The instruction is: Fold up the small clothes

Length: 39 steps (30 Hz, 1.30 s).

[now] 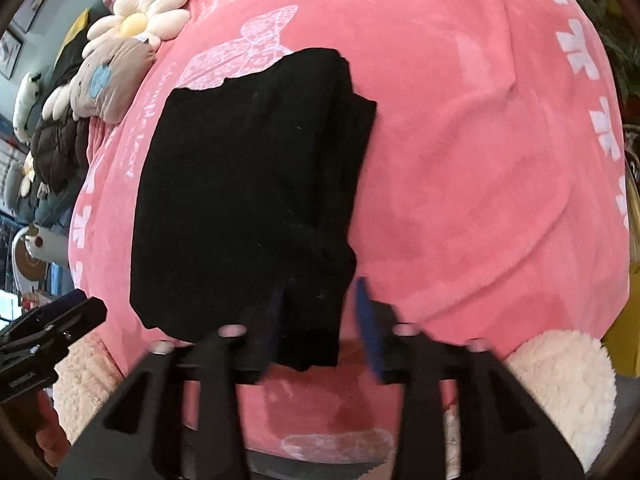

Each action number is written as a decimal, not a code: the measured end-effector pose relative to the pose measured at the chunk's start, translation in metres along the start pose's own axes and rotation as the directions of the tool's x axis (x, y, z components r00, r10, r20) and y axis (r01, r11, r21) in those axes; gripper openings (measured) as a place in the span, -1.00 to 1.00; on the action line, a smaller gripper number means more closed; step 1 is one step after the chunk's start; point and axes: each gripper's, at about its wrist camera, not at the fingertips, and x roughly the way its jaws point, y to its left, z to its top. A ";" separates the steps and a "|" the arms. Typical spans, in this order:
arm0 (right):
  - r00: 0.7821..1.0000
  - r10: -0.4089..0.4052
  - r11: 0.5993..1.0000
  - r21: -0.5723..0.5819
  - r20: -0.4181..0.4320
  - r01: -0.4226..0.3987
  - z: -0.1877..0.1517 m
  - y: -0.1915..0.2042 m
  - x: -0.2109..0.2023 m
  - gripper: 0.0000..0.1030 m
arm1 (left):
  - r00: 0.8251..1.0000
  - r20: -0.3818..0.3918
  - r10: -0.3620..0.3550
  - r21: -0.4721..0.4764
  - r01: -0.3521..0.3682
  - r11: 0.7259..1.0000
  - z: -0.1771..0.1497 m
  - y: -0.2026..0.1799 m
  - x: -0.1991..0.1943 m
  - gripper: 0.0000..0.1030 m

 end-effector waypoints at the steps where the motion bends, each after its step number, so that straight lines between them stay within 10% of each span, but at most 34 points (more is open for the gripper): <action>1: 1.000 0.005 1.000 0.011 0.002 -0.005 -0.001 -0.005 -0.002 -0.04 | 1.000 -0.005 -0.002 0.003 0.002 1.000 0.000 -0.003 0.002 0.44; 13: 0.998 0.063 0.998 0.029 -0.031 -0.062 0.001 0.000 0.012 0.27 | 0.998 -0.063 0.027 0.023 -0.026 0.999 -0.001 -0.020 0.026 0.49; 27: 0.984 0.154 0.982 0.124 -0.087 -0.143 0.000 -0.015 0.044 0.32 | 0.962 -0.143 -0.233 -0.217 0.199 0.956 0.015 0.011 0.101 0.57; 30: 0.965 0.236 0.966 0.130 -0.114 -0.221 0.006 -0.008 0.047 -0.65 | 0.942 -0.119 -0.313 -0.189 0.288 0.939 0.017 0.011 0.094 -0.15; 32: 0.967 0.233 0.971 0.090 -0.106 -0.224 0.010 0.003 0.035 -0.73 | 0.926 -0.112 -0.361 -0.197 0.335 0.921 0.017 0.014 0.084 -0.63; 39: 0.961 0.271 0.961 -0.079 0.060 -0.266 0.035 0.057 -0.054 -0.75 | 0.902 0.020 -0.431 -0.151 0.428 0.891 0.033 0.024 0.010 -0.77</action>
